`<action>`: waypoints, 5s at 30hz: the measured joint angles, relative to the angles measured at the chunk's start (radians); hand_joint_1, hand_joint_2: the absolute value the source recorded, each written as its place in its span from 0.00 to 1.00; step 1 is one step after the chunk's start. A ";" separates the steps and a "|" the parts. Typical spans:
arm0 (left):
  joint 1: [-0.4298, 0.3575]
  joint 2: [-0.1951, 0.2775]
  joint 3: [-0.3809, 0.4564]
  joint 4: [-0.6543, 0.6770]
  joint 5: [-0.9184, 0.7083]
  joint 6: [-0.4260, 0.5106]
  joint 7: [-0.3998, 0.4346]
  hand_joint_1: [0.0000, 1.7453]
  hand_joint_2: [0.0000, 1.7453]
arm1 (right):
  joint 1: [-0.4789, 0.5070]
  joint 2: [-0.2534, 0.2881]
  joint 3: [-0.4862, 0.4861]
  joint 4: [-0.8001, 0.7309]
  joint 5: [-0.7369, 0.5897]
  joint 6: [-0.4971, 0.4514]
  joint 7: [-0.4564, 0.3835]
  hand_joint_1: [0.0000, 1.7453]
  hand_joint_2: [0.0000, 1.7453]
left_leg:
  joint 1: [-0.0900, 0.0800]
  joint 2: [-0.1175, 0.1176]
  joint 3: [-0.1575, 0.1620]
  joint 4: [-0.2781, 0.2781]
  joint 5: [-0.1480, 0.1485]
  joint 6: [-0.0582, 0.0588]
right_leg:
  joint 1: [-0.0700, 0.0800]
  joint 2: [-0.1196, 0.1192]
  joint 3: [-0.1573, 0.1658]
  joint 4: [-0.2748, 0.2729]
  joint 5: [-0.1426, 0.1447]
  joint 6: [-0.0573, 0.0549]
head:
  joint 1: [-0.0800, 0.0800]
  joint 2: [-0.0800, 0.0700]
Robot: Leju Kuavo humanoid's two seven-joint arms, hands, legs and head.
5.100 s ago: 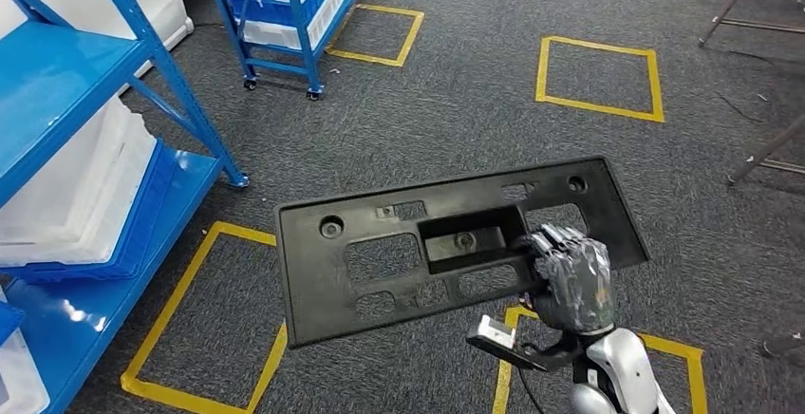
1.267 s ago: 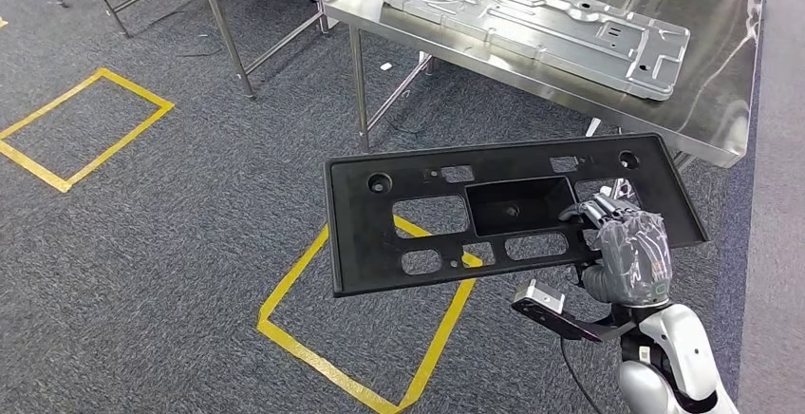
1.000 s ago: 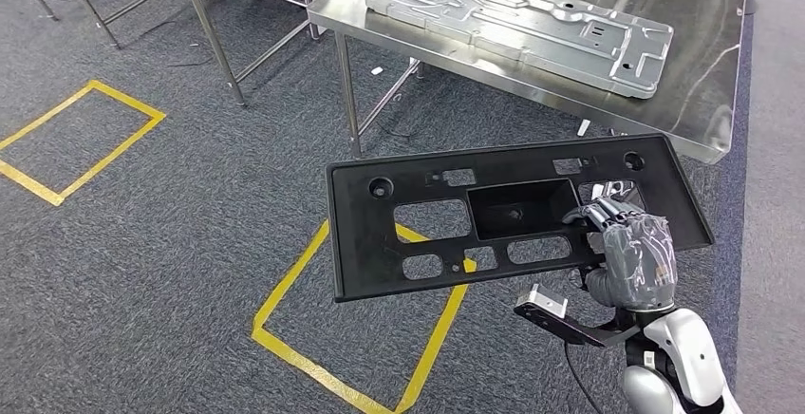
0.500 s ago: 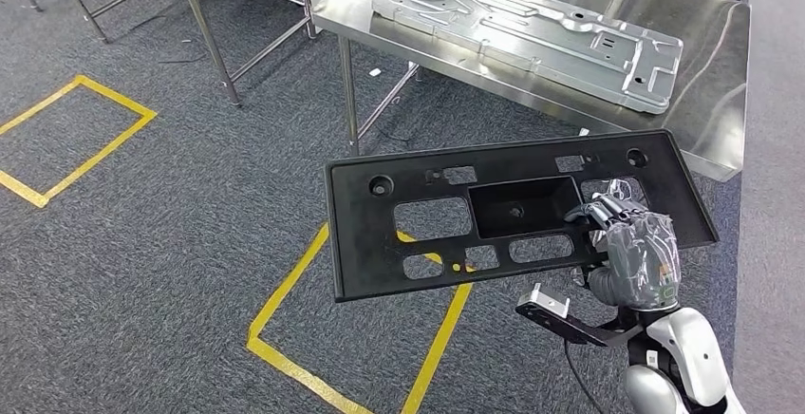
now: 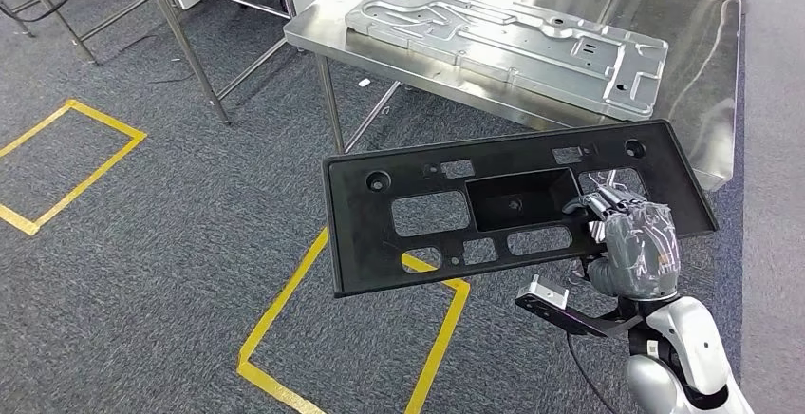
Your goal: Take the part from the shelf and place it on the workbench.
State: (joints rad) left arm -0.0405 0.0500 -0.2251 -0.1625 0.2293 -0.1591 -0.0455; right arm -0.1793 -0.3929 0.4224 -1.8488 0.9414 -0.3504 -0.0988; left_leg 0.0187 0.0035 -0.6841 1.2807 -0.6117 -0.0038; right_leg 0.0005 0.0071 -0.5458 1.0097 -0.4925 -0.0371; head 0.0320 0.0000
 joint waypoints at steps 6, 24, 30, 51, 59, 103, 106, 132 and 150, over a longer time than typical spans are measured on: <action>0.008 0.004 0.000 0.000 -0.001 0.000 0.000 0.00 1.00 | -0.005 0.000 0.002 0.003 0.000 0.006 0.000 1.00 1.00 | -0.017 -0.004 0.047 -0.243 0.162 0.031 | 0.005 0.008 0.058 0.002 -0.054 0.026 | 0.001 0.000; 0.001 0.000 0.000 0.001 -0.007 0.000 0.000 0.00 1.00 | -0.031 -0.007 0.006 0.028 0.017 0.005 0.006 1.00 1.00 | 0.000 -0.007 0.234 -0.222 0.059 0.001 | -0.007 -0.011 -0.108 0.026 0.063 0.021 | -0.002 0.000; 0.000 -0.001 -0.001 0.000 -0.013 -0.001 0.003 0.00 1.00 | -0.076 -0.023 -0.027 0.057 0.045 0.006 0.026 1.00 1.00 | 0.000 -0.007 -0.002 0.009 -0.053 -0.001 | -0.007 -0.001 0.008 0.000 -0.011 0.003 | -0.005 0.000; 0.007 -0.002 -0.019 0.004 -0.031 -0.010 -0.003 0.00 1.00 | -0.109 -0.034 -0.156 0.168 -0.025 0.014 0.067 1.00 1.00 | -0.011 -0.030 0.240 -0.296 0.051 0.036 | 0.004 -0.006 -0.118 0.029 0.090 0.037 | -0.007 0.000; -0.004 -0.005 -0.019 0.002 -0.031 -0.013 -0.009 0.00 1.00 | -0.103 -0.028 -0.174 0.182 -0.024 0.017 0.058 1.00 1.00 | -0.006 -0.015 0.053 -0.017 0.017 0.003 | -0.006 -0.006 0.015 -0.051 0.040 -0.001 | -0.013 0.000; -0.002 -0.014 -0.009 0.000 0.032 -0.033 0.018 0.00 0.00 | -0.147 0.016 -0.261 0.645 -0.055 0.075 0.002 0.00 0.00 | -0.006 -0.006 0.079 -0.250 0.162 0.045 | -0.009 0.000 -0.090 0.162 -0.072 0.050 | -0.016 0.000; -0.002 -0.014 -0.001 0.000 0.041 -0.030 0.020 0.00 0.00 | -0.146 0.024 -0.258 0.645 -0.053 0.075 0.001 0.00 0.00 | -0.006 -0.006 0.083 -0.251 0.156 0.048 | -0.020 -0.002 -0.170 0.290 -0.098 0.063 | -0.016 0.000; 0.001 -0.006 0.029 0.000 0.061 -0.009 0.024 0.00 0.00 | -0.101 0.012 -0.082 0.142 -0.128 0.168 -0.019 0.00 0.00 | 0.003 -0.004 0.127 -0.287 0.148 0.000 | -0.007 -0.002 -0.052 0.021 0.030 0.027 | -0.017 0.000; 0.001 -0.009 0.032 0.000 0.054 -0.015 0.033 0.00 0.00 | -0.087 -0.016 -0.002 0.028 -0.136 0.149 -0.065 0.00 0.00 | 0.027 0.009 0.144 -0.345 0.196 0.022 | -0.030 -0.003 -0.131 0.229 -0.090 0.078 | -0.016 0.000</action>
State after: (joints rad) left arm -0.0393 0.0412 -0.1930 -0.1621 0.2830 -0.1739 -0.0124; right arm -0.2662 -0.4091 0.4209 -1.8210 0.8056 -0.2011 -0.1636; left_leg 0.0459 0.0126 -0.5400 0.9356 -0.4156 0.0181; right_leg -0.0295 0.0039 -0.6769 1.2386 -0.5820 0.0404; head 0.0161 0.0000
